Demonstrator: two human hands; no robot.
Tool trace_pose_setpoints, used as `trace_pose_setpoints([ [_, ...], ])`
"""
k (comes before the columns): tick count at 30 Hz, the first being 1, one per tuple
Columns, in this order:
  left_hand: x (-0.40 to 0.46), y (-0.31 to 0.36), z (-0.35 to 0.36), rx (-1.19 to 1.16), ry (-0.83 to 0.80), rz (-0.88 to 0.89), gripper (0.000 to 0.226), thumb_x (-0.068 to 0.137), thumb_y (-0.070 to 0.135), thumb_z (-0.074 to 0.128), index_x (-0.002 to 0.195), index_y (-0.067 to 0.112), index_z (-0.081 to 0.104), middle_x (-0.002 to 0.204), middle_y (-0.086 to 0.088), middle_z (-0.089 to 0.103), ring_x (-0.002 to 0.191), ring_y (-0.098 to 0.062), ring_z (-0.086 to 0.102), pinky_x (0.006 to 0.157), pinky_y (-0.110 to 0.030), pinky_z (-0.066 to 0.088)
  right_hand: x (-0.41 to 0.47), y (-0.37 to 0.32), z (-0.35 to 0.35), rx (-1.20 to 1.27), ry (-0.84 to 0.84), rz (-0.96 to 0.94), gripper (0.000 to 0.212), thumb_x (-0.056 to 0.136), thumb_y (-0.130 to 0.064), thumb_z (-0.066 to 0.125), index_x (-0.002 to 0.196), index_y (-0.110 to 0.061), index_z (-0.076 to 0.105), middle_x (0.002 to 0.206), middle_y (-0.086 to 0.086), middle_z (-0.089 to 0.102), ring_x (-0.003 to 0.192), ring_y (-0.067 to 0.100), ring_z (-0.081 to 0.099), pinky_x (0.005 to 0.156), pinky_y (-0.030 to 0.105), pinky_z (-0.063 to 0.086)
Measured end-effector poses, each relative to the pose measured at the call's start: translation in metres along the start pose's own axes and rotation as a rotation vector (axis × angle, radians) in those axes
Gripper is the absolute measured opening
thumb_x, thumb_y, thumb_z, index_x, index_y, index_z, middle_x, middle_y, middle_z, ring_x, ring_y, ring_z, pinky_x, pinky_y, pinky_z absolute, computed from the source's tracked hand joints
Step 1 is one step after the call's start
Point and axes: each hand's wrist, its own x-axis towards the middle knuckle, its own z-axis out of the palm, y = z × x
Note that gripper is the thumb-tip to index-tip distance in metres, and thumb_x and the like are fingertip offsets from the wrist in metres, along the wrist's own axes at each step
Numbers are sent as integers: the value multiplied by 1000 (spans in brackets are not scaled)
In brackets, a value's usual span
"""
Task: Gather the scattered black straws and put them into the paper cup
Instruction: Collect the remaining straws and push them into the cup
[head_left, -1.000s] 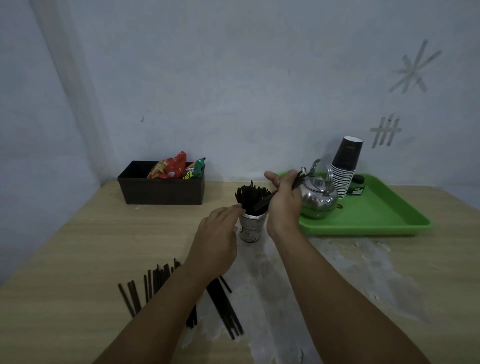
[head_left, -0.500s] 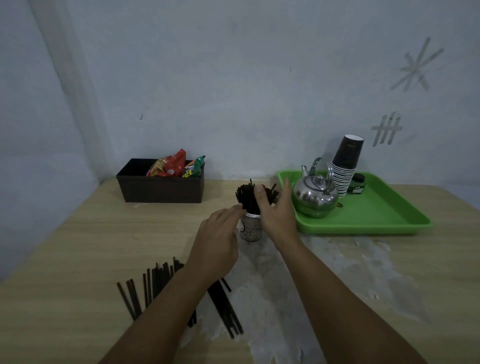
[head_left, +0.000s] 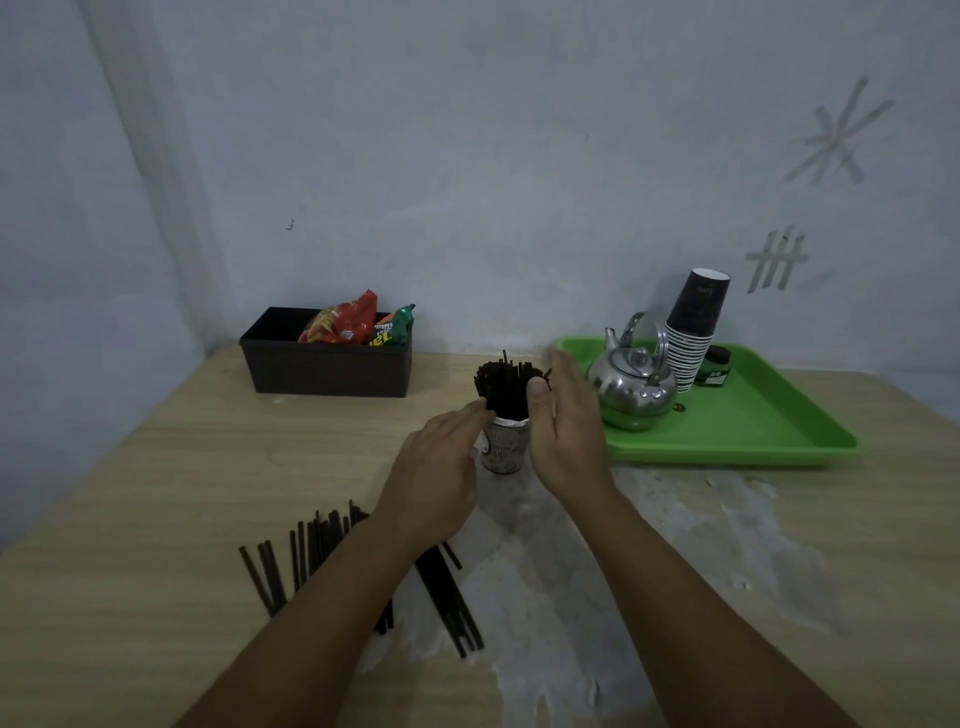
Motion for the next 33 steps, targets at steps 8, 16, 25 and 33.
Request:
trace_pose_setpoints([
  [8,-28,-7,-39,13,-13,-139,29,92,30,52,119,23,61,121,5,63,114,-16,53,97,-32,40,-62,-30,-9,115,110,62,23,98,-28,55,77,-23,64,66,-10,52,61,6,49,57,26,39],
  [16,-82,-23,-87,33,74,-357,26,91,29,56,115,23,64,114,6,66,102,-15,59,88,-30,45,-98,-60,8,-377,-514,224,42,97,-48,45,122,-21,65,118,4,63,107,25,58,86,34,49],
  [25,-138,-40,-94,168,120,-443,23,81,25,52,97,21,68,95,3,67,91,-21,57,81,-37,46,-119,-98,36,-559,-651,207,61,95,-61,38,123,-10,55,126,12,44,118,30,40,91,37,40],
  [33,-142,-34,-90,129,154,-422,22,86,8,56,104,14,66,101,-2,66,98,-21,53,83,-32,42,-128,-115,48,-509,-663,198,68,91,-68,40,119,-9,56,122,13,46,116,29,43,86,35,40],
])
